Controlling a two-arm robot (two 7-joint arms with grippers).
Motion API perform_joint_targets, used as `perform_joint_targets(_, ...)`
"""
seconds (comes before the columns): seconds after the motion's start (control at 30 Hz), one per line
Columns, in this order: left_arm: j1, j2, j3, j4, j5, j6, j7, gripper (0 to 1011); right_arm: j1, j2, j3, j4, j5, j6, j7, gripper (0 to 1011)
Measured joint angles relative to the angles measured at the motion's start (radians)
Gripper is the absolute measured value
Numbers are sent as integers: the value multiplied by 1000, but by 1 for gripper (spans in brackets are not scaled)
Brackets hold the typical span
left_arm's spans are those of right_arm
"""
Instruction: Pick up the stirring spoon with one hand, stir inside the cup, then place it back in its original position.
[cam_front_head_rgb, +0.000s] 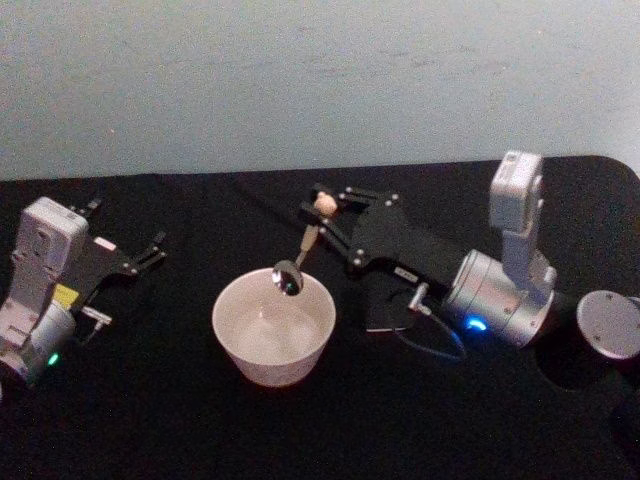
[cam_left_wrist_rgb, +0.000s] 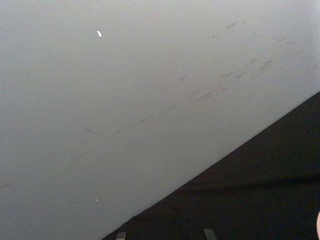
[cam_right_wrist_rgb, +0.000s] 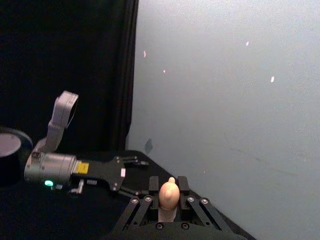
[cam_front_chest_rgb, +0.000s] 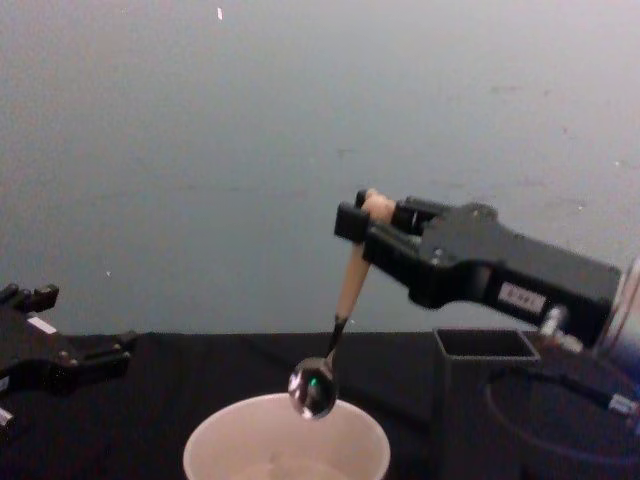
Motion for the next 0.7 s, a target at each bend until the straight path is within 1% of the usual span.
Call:
perform_joint_targets(0.2, 0, 0, 0, 0, 0, 0, 0, 1001, 22, -25, -23, 70, -40, -44, 12, 214)
perform_joint_targets(0.23, 0, 0, 0, 0, 0, 0, 0, 1001, 22, -25, -23, 70, -40, -44, 12, 214)
perform_joint_targets(0.33, 0, 0, 0, 0, 0, 0, 0, 1001, 33, -40, -35, 106, -62, -65, 18, 214)
perform_joint_targets(0.57, 0, 0, 0, 0, 0, 0, 0, 1001, 48, -63, -54, 160, -102, -97, 20, 214)
perform_joint_targets(0.63, 0, 0, 0, 0, 0, 0, 0, 1001, 55, -75, -63, 182, -123, -112, 19, 214)
perform_joint_targets(0.67, 0, 0, 0, 0, 0, 0, 0, 1001, 55, -75, -63, 182, -123, -112, 19, 214)
perform_joint_targets(0.7, 0, 0, 0, 0, 0, 0, 0, 1001, 58, -81, -67, 195, -137, -120, 16, 214)
